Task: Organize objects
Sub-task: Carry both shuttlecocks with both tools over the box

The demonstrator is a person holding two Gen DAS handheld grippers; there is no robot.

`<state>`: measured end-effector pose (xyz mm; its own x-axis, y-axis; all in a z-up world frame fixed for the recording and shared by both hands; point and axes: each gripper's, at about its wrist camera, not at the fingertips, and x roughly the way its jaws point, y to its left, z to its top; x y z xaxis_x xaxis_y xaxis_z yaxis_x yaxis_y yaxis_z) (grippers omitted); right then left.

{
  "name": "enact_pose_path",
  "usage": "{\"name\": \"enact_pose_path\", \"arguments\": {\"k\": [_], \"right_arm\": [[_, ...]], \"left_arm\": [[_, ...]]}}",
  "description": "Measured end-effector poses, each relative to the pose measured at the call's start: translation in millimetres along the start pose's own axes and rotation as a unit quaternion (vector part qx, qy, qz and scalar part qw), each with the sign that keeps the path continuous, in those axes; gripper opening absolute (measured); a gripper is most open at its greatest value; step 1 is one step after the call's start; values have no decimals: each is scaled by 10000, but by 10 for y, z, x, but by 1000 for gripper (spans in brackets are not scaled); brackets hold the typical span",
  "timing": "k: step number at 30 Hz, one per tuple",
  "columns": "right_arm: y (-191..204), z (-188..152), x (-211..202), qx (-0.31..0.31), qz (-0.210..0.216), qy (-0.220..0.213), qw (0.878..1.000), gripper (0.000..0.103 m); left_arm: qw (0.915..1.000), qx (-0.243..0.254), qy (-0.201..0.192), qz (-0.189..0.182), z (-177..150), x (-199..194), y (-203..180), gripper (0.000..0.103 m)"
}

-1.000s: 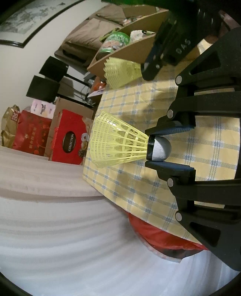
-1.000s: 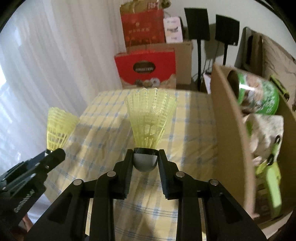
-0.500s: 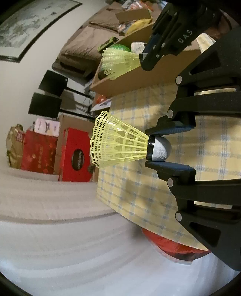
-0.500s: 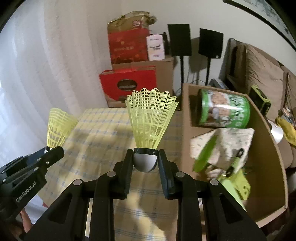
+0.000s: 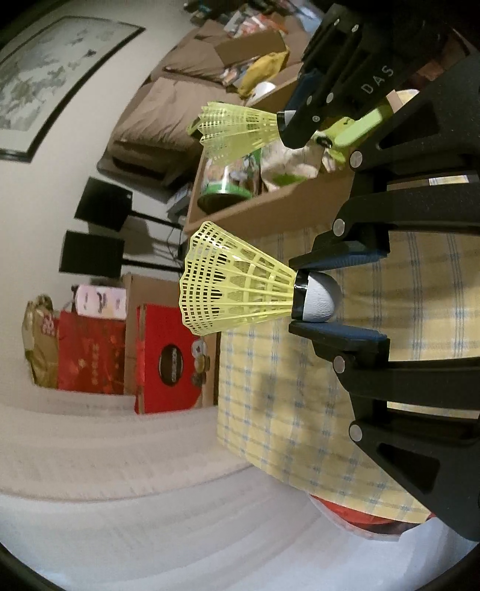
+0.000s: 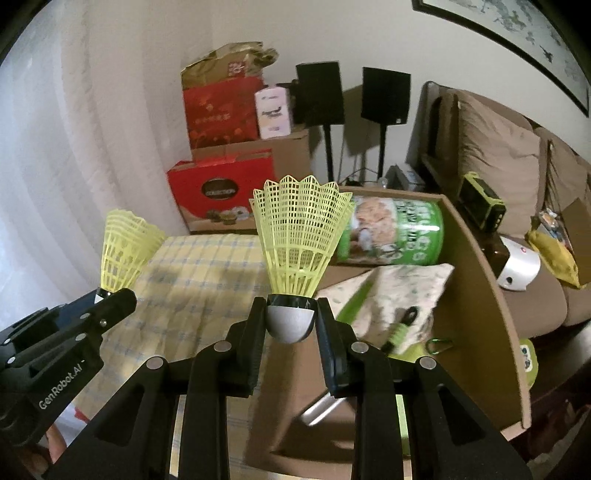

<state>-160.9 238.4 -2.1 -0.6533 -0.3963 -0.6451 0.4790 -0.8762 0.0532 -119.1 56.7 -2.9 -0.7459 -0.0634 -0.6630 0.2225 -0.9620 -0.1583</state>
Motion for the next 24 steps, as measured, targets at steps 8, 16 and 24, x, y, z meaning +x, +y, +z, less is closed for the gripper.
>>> {"name": "enact_pose_path", "arguments": {"k": [8, 16, 24], "right_arm": [[-279, 10, -118, 132, -200, -114, 9996, 26], [-600, -4, -181, 284, -375, -109, 9988, 26], [-826, -37, -212, 378, -528, -77, 9979, 26]], "left_arm": [[9997, 198, -10, -167, 68, 31, -373, 25], [9990, 354, 18, -289, 63, 102, -713, 25], [9981, 438, 75, -424, 37, 177, -1003, 25]]}}
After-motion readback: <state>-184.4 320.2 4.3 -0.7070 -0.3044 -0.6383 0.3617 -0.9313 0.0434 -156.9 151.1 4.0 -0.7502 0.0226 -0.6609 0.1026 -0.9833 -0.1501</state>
